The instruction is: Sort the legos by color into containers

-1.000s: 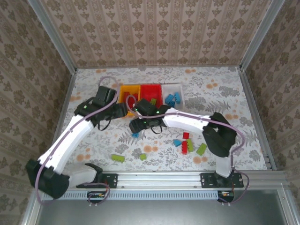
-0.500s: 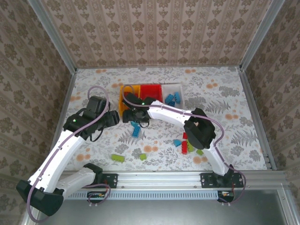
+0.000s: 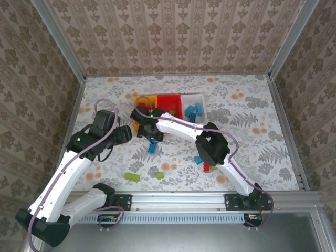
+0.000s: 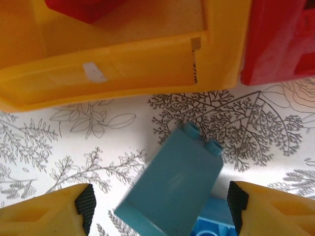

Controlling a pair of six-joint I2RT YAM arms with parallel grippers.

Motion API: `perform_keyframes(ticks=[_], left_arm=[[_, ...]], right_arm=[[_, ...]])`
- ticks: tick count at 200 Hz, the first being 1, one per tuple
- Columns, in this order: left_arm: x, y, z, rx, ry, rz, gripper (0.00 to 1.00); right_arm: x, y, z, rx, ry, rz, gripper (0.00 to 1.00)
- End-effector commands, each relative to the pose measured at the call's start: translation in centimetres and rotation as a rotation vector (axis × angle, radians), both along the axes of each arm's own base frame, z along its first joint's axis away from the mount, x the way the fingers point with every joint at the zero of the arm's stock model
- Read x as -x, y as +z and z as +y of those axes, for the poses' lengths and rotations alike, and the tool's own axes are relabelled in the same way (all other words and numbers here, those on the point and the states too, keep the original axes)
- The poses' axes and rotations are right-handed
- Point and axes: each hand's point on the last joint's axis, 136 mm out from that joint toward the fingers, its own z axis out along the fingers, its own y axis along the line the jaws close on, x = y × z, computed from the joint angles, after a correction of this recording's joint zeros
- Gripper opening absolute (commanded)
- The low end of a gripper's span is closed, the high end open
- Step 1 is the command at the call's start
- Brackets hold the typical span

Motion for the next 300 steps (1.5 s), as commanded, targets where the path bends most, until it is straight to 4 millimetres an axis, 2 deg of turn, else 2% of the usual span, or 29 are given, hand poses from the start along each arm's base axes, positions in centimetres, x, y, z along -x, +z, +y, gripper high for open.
perform_keyframes(ticks=[1, 26, 62, 73, 90, 114, 149, 224, 257, 277, 300], left_arm=[[1.1, -0.4, 0.4, -0.022, -0.026, 0.018, 0.59], [1.4, -0.3, 0.7, -0.027, -0.025, 0.016, 0.59], [1.7, -0.2, 0.8, -0.029, -0.028, 0.012, 0.59], [1.6, -0.3, 0.7, -0.027, -0.03, 0.014, 0.59], [1.5, -0.3, 0.6, -0.019, -0.03, 0.013, 0.59], [1.5, -0.5, 0.5, -0.012, -0.028, 0.016, 0.59], [1.5, -0.7, 0.4, 0.0, -0.023, 0.017, 0.58], [1.5, -1.0, 0.3, 0.016, -0.01, 0.014, 0.58], [1.4, -1.1, 0.2, 0.019, -0.008, 0.013, 0.58], [1.4, -1.1, 0.1, 0.022, -0.009, 0.011, 0.58], [1.4, -1.1, -0.1, 0.025, -0.012, 0.008, 0.58]], right_arm=[[-0.5, -0.5, -0.6, 0.045, -0.05, -0.005, 0.72], [-0.8, -0.8, -0.4, 0.049, -0.051, -0.008, 0.66], [-0.3, -0.9, -0.5, 0.053, -0.044, 0.006, 0.5], [0.0, -0.9, -0.6, 0.057, -0.042, 0.014, 0.48], [0.4, -0.9, -0.8, 0.058, -0.043, 0.026, 0.49], [0.7, -1.0, -0.9, 0.057, -0.04, 0.033, 0.55], [1.0, -1.4, -0.6, 0.052, -0.01, 0.053, 0.53], [1.5, -2.1, 0.1, 0.058, 0.08, 0.084, 0.58], [1.5, -2.2, 0.2, 0.066, 0.113, 0.085, 0.44], [1.5, -2.1, 0.2, 0.065, 0.124, 0.086, 0.4], [1.3, -1.1, 0.2, 0.069, 0.142, 0.059, 0.29]])
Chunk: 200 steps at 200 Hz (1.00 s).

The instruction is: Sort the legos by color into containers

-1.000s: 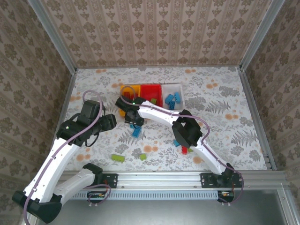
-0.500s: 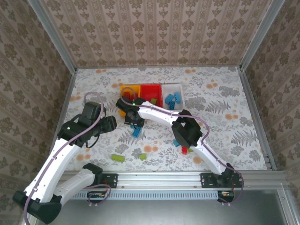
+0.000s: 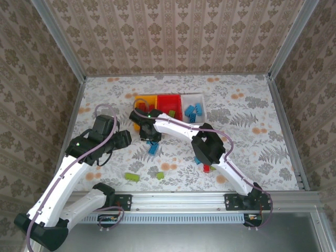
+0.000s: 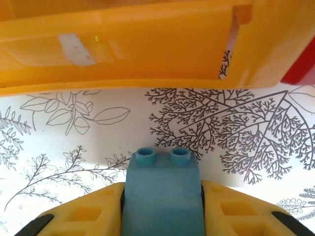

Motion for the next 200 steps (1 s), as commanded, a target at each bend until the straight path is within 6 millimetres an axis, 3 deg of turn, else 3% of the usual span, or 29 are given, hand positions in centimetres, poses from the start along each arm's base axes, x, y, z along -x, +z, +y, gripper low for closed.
perform_keyframes(ticks=[1, 18, 52, 72, 98, 130, 166, 182, 200], left_arm=[[-0.1, 0.2, -0.3, 0.021, 0.002, -0.017, 0.58], [-0.1, 0.4, -0.9, 0.041, -0.023, -0.027, 0.58], [-0.7, 2.7, -3.8, 0.16, -0.151, -0.108, 0.59], [-1.0, 3.9, -5.7, 0.219, -0.221, -0.118, 0.59], [-1.7, 5.3, -7.9, 0.241, -0.295, -0.141, 0.6], [-3.0, 5.6, -11.1, 0.232, -0.383, -0.14, 0.61], [-4.4, 4.5, -15.4, 0.209, -0.47, -0.12, 0.61], [-5.0, 3.7, -17.2, 0.191, -0.5, -0.105, 0.61], [-5.7, 2.5, -19.0, 0.178, -0.52, -0.082, 0.61]], right_arm=[[0.6, 0.6, -0.3, 0.024, 0.038, 0.011, 0.28], [-0.1, 3.1, -0.1, 0.018, 0.073, -0.062, 0.22], [-1.0, 9.5, -1.2, 0.033, 0.123, -0.234, 0.2], [-1.4, 12.9, -3.0, 0.042, 0.121, -0.326, 0.2], [-2.1, 16.0, -7.4, 0.054, 0.065, -0.394, 0.2], [-3.4, 16.5, -14.9, 0.058, -0.026, -0.416, 0.21], [-5.3, 13.7, -22.8, 0.099, -0.074, -0.333, 0.22], [-6.4, 11.9, -25.0, 0.137, -0.076, -0.274, 0.22], [-7.7, 10.4, -26.1, 0.175, -0.055, -0.24, 0.22]])
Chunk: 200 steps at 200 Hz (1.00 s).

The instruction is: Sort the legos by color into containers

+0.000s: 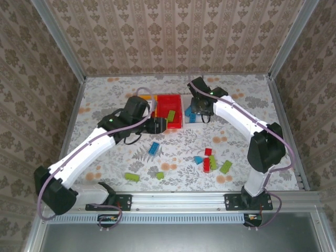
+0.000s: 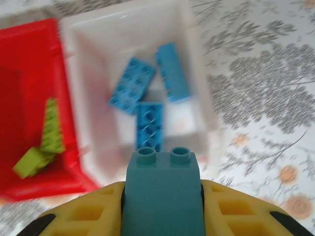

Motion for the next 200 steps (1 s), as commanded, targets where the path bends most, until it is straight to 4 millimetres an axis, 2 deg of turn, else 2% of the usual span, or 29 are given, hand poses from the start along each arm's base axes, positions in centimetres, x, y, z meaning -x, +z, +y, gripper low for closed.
perform_keyframes(ticks=[1, 46, 85, 120, 136, 161, 200], left_arm=[[-1.1, 0.9, -2.6, 0.018, -0.053, -0.053, 0.61], [-1.6, -2.1, -4.9, -0.038, -0.097, -0.004, 0.61], [-0.8, -4.5, -3.9, -0.125, -0.099, 0.038, 0.62], [0.6, -5.6, -2.7, -0.142, -0.098, 0.068, 0.63], [1.3, -6.1, -2.4, -0.15, -0.11, 0.078, 0.63], [2.0, -6.3, -2.7, -0.153, -0.15, 0.076, 0.63], [3.6, -6.7, -5.7, -0.128, -0.283, 0.088, 0.65]], right_arm=[[-0.8, -2.1, -0.1, 0.046, 0.094, 0.071, 0.22], [-2.8, -4.9, -0.1, 0.078, 0.082, 0.149, 0.22], [-2.5, -6.8, -0.9, 0.123, 0.026, 0.211, 0.27], [-2.1, -7.5, -0.9, 0.128, 0.017, 0.227, 0.45], [-2.1, -7.0, -0.5, 0.119, 0.024, 0.213, 0.52], [-2.1, -4.9, 0.5, 0.096, 0.043, 0.163, 0.58], [-1.1, -0.7, 0.4, 0.059, 0.029, 0.089, 0.59]])
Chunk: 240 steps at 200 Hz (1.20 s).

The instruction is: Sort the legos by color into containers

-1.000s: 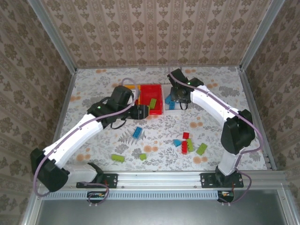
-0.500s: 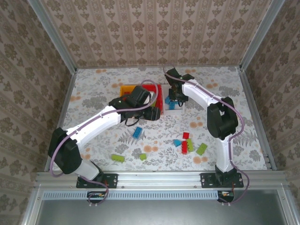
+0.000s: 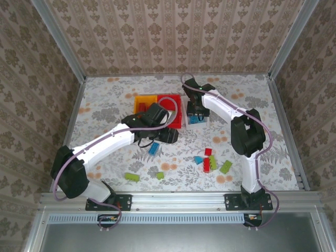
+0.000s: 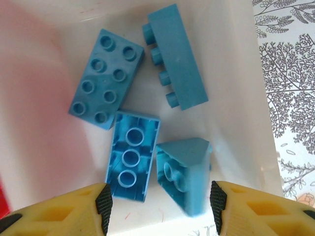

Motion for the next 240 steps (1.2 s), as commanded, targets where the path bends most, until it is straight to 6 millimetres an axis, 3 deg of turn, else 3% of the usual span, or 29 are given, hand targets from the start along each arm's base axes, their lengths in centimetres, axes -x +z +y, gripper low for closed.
perform_keyframes(ticks=[1, 21, 39, 70, 73, 75, 77, 79, 80, 81, 84, 98, 136, 162, 201, 240], left_arm=[[1.4, 0.1, -2.2, 0.024, -0.122, 0.004, 0.65], [2.6, -0.7, -4.5, 0.003, -0.203, 0.018, 0.65], [3.4, -1.7, -6.7, -0.028, -0.254, 0.033, 0.66], [3.9, -3.7, -10.8, -0.102, -0.248, 0.066, 0.67], [3.9, -4.0, -11.1, -0.116, -0.241, 0.071, 0.67], [4.0, -4.2, -11.2, -0.126, -0.24, 0.074, 0.67], [3.9, -4.3, -11.6, -0.127, -0.236, 0.073, 0.67], [3.9, -4.4, -11.8, -0.136, -0.233, 0.078, 0.67], [3.9, -4.5, -11.9, -0.14, -0.232, 0.081, 0.67], [4.0, -4.6, -12.1, -0.142, -0.232, 0.083, 0.67], [3.8, -4.8, -12.4, -0.153, -0.225, 0.083, 0.67], [4.2, -6.0, -13.8, -0.203, -0.219, 0.101, 0.67], [4.1, -9.2, -14.6, -0.343, -0.12, 0.172, 0.72], [3.9, -10.8, -14.9, -0.387, -0.079, 0.227, 0.74], [3.8, -12.4, -15.9, -0.396, -0.053, 0.273, 0.73], [3.4, -13.5, -17.0, -0.385, -0.053, 0.298, 0.64]], right_arm=[[0.9, 5.5, -0.5, -0.033, -0.025, -0.096, 0.59], [2.3, 8.1, -1.6, -0.043, -0.026, -0.156, 0.6], [4.3, 8.9, -3.2, -0.05, -0.043, -0.175, 0.63], [9.5, 8.3, -7.0, -0.112, -0.125, -0.183, 0.66], [9.7, 9.2, -7.2, -0.124, -0.127, -0.211, 0.66], [10.3, 8.3, -7.6, -0.111, -0.129, -0.193, 0.67], [10.7, 9.7, -7.9, -0.128, -0.13, -0.235, 0.67], [11.1, 9.1, -8.2, -0.117, -0.132, -0.227, 0.68], [11.3, 9.9, -8.3, -0.126, -0.133, -0.25, 0.68], [11.5, 9.4, -8.4, -0.117, -0.134, -0.237, 0.68], [12.1, 10.2, -8.8, -0.125, -0.136, -0.267, 0.68], [14.4, 10.9, -10.7, -0.097, -0.152, -0.316, 0.69], [19.9, 15.1, -15.5, -0.031, -0.218, -0.474, 0.73], [21.6, 16.4, -16.4, -0.04, -0.224, -0.513, 0.76], [22.9, 16.2, -16.6, -0.058, -0.219, -0.505, 0.76], [23.5, 15.9, -16.6, -0.068, -0.206, -0.497, 0.76]])
